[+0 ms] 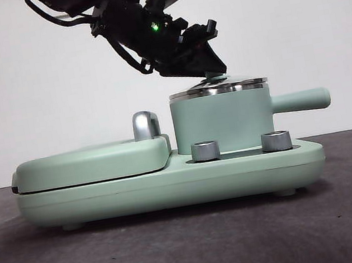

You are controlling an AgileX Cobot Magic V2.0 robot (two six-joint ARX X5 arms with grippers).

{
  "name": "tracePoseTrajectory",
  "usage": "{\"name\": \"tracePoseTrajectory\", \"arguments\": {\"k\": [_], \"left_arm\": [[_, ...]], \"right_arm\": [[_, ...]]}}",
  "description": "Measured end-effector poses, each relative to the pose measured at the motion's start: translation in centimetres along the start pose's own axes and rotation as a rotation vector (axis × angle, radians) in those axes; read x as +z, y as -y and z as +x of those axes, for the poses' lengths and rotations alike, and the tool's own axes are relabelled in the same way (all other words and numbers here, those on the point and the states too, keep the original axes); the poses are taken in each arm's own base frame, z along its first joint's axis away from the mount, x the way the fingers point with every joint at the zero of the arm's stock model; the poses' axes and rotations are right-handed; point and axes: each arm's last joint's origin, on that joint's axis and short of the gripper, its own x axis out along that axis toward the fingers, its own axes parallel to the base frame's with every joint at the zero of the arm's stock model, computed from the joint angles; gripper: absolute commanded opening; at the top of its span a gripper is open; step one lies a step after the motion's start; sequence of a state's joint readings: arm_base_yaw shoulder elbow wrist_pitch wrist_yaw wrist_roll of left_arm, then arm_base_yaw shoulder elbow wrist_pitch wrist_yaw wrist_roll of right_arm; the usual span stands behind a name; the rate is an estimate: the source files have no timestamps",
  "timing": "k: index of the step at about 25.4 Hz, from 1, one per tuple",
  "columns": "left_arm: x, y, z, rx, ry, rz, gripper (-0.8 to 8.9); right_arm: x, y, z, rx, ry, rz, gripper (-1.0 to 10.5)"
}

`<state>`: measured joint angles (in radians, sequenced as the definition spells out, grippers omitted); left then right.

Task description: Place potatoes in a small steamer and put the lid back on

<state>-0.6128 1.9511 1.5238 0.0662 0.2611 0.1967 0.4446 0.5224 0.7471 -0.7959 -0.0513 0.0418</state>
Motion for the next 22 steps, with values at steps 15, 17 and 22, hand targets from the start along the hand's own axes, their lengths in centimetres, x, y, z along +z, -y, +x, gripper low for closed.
{"name": "tracePoseTrajectory", "arguments": {"k": [15,17,22], "left_arm": [[-0.09,-0.3,-0.11,-0.003,-0.015,-0.005,2.75],[-0.16,-0.39,-0.13,0.005,-0.021,-0.004,3.54],[-0.27,-1.0,-0.3,0.019,-0.021,-0.012,3.78]], "right_arm": [[0.0,0.0,0.0,0.0,0.0,0.0,3.4],[0.0,0.0,0.0,0.0,0.0,0.001,3.4],[0.0,0.0,0.0,0.0,0.0,0.002,3.4]]}}
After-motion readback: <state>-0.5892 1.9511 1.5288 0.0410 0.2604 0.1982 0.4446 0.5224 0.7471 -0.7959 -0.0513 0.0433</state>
